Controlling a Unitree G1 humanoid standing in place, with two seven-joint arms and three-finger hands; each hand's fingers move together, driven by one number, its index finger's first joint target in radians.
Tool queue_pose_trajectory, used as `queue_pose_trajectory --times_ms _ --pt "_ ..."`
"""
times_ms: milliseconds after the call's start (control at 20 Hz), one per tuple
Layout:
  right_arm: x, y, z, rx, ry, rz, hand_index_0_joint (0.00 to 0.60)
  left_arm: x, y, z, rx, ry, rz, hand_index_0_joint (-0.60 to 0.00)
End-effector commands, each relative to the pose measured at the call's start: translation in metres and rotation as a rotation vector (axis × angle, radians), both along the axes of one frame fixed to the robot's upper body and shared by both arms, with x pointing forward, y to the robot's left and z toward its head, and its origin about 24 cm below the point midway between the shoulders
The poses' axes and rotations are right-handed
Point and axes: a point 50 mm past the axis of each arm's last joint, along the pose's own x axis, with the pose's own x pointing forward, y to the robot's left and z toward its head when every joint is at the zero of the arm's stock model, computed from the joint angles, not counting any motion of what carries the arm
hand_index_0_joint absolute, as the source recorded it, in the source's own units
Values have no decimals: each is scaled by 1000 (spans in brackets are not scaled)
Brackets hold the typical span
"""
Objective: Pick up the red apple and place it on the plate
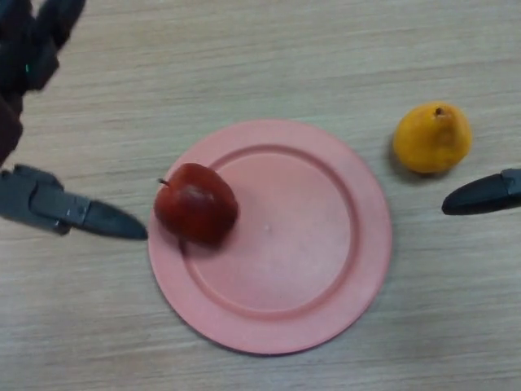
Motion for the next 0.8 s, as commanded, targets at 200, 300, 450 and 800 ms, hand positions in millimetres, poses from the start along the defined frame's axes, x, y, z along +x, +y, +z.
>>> queue_pose_trajectory --times_ms 200,300,450,800 --pt "-14 -5 23 12 -204 9 0 -22 -1 26 51 -179 -9 0" --pt "-13 -8 23 20 -196 40 0 -25 -5 24 -10 -153 -10 0" --pt "-12 -11 21 31 -194 69 0 -19 -9 24 137 -241 78 0" --pt "-13 -25 18 34 -190 81 0 -14 -8 28 57 -249 149 0"
